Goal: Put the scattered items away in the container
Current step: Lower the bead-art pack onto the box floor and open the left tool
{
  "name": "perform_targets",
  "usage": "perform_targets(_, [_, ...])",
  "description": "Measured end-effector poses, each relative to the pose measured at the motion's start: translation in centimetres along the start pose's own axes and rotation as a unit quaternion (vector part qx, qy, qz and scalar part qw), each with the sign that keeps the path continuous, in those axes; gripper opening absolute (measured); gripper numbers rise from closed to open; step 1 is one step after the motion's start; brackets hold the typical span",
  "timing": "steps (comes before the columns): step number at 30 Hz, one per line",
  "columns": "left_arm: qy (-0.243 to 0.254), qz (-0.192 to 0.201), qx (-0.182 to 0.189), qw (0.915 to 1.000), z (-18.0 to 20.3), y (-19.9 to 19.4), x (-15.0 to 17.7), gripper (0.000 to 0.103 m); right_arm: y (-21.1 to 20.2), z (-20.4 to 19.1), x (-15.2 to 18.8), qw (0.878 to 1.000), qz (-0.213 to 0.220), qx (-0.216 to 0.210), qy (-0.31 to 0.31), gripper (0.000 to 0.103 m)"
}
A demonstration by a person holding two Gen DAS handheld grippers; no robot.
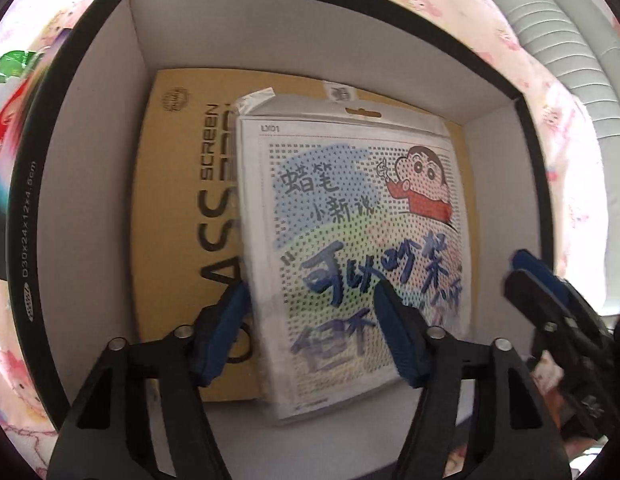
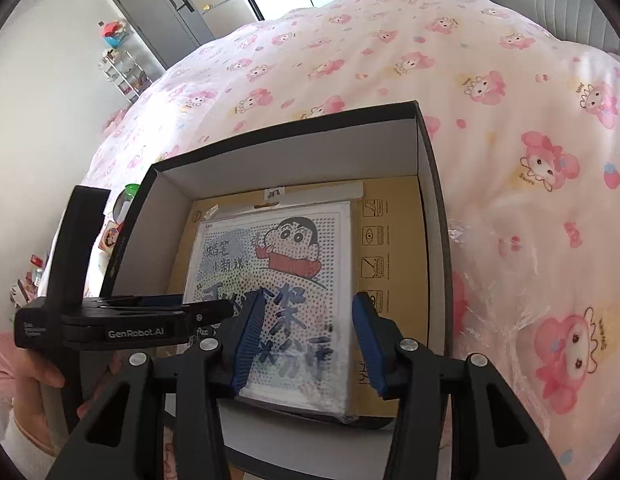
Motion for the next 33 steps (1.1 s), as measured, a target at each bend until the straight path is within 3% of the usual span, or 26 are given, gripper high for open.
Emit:
perform_targets(3, [0.014, 0.03, -0.017, 0.9993, -0.7, -1.7, 1.0, 0.059, 0.5, -0.7, 0.4, 0.999, -0.001, 0.028, -0.023, 0.043])
perform_targets(6, [0.013, 0.023, -0.038, 0.9989, -1.7, -2.1, 2.0, 0.052, 0.7, -1.7, 0.8, 0.997, 0.006, 0.061, -0.055, 0.043])
perform_targets(9, [0.021, 0.011, -0.041, 0.9989, -2.2, -1.9, 3.3, 0.047, -0.3, -2.2, 0.7, 0.996, 0.037, 0.047, -0.063, 0.043])
perform_targets(10, [0.019, 0.016, -0.047, 0.9986, -2.4, -2.0, 3.8, 0.036, -0.8, -2.3, 0.6, 0.996, 0.049, 0.045, -0.066, 0.043])
perform_targets(12, [-0.003, 0.034, -0.061, 0.9975, -2.4, -1.8, 3.6, 0.03, -0.6, -2.7, 0.6, 0.996, 0.039, 0.022, -0.071, 0.043])
perform_targets(17, [0.004, 0.012, -0.066, 0.9978, -3.1, -1.2, 5.1, 0.031, 2.6, -2.8, 1.5, 0.997, -0.051, -0.012, -0.059, 0.043])
perform_targets(19, [0.021, 0.002, -0.064, 0.9977, -2.9, -1.0, 5.9, 0.033, 2.9, -2.7, 1.6, 0.996, -0.06, -0.016, -0.057, 0.043])
perform_targets(20, [0.025, -0.003, -0.054, 0.9982, -3.0, -0.9, 4.6, 0.033, 2.9, -2.6, 1.6, 0.997, -0.061, -0.014, -0.055, 0.043])
perform_targets(22, [0.036, -0.024, -0.022, 0.9988, -2.7, -0.5, 5.6, 0.038, 2.8, -2.5, 1.6, 0.997, -0.058, -0.009, -0.051, 0.043])
perform_targets(24, [0.058, -0.032, -0.031, 0.9974, -2.4, -0.2, 6.9, 0.048, 2.5, -2.3, 1.6, 0.998, -0.052, -0.005, -0.048, 0.043])
perform_targets(27, [0.086, -0.026, -0.043, 0.995, -3.0, -1.1, 8.6, 0.048, 2.1, -2.0, 1.5, 0.998, -0.042, 0.005, -0.046, 0.043])
perform_targets(29, [0.066, -0.01, -0.028, 0.9974, -4.5, -2.3, 9.1, 0.044, 2.2, -2.1, 1.5, 0.998, -0.044, 0.008, -0.045, 0.043])
perform_targets(31, [0.048, 0.019, -0.032, 0.9981, -6.2, -3.6, 9.2, 0.028, 2.3, -2.1, 1.5, 0.998, -0.048, 0.012, -0.049, 0.043])
perform_targets(33, [0.043, 0.043, -0.032, 0.9976, -7.4, -4.9, 9.2, 0.028, 2.4, -2.2, 1.4, 0.997, -0.048, 0.019, -0.053, 0.043])
Point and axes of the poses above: each gripper's, at about its wrist camera, not at the fingertips, and y roughly the way its jaws point, z to its right, x to its underside, the point moved 2 cm from there along y, roughly the way its jaws point, and after that the axes turned 11 degrees about x, right-handed, at the moved point
